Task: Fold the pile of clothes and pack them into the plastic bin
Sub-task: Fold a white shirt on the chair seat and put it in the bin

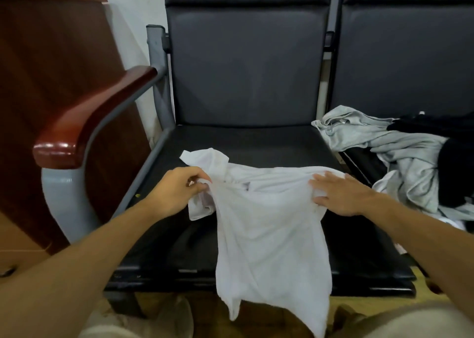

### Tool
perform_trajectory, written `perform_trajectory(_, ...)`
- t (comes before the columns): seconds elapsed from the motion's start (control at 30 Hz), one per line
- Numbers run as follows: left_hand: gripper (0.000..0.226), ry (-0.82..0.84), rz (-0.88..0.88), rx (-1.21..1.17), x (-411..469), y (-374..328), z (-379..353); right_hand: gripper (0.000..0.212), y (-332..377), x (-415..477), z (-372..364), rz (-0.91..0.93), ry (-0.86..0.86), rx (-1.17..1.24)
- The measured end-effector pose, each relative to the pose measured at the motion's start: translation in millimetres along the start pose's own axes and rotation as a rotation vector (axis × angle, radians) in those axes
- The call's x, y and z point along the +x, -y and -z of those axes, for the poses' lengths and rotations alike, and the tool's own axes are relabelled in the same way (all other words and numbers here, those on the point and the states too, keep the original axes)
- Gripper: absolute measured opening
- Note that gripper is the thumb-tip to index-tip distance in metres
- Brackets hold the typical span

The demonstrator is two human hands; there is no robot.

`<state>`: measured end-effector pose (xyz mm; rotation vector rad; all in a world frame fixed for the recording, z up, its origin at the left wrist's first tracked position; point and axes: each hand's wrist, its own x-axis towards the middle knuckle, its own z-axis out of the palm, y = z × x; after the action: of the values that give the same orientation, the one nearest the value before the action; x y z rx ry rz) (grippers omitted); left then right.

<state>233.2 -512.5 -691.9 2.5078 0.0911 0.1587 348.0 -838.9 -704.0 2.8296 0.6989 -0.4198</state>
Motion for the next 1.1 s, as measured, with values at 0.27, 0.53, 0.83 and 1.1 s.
perform_trajectory(0.27, 0.021, -0.048, 0.282, -0.559, -24, -12, 3, 0.012, 11, 1, 1, 0.085, -0.162, 0.158)
perform_trajectory(0.53, 0.034, -0.208, 0.524, -0.895, -29, -29, 15, 0.037, -6, -22, -9, 0.200, -0.171, 0.295)
perform_trajectory(0.83, 0.008, -0.147, 0.461, -0.095, -29, 3, 13, 0.010, -11, -11, -10, 0.170, -0.339, 0.385)
perform_trajectory(1.1, 0.033, -0.141, 0.437, -0.181, -26, 3, 16, 0.026, -11, -13, -7, 0.089, -0.368, 0.458)
